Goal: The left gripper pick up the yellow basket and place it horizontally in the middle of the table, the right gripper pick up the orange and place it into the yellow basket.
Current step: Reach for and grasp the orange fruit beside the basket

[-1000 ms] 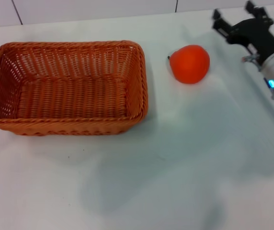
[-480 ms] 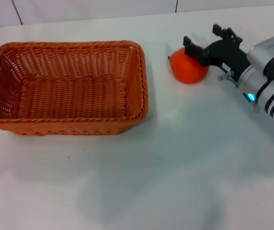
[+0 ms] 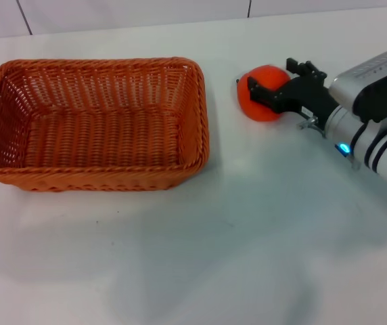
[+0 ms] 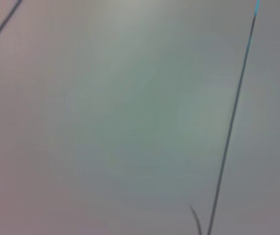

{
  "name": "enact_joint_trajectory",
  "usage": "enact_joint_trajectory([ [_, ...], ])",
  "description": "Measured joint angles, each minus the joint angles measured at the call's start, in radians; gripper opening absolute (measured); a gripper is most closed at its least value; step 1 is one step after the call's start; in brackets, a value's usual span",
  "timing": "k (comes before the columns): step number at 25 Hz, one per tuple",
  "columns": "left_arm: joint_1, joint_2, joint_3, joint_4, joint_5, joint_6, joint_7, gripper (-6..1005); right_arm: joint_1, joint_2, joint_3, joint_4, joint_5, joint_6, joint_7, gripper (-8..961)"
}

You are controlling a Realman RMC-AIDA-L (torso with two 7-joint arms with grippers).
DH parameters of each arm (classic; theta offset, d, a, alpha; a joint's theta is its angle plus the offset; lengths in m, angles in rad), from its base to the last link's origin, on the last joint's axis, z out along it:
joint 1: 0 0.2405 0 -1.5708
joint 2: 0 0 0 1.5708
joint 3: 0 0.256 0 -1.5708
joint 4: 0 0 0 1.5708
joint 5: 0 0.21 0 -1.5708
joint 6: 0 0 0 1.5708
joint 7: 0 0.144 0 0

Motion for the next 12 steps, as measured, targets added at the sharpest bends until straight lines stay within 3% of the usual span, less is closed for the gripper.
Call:
enact_joint_trajectory([
  [12,0.014,0.002,-0.008,-0.024,-0.038,0.003,0.034,901,0.011,0.001,-0.001,0.000,-0.026,0.034,0.050,869],
])
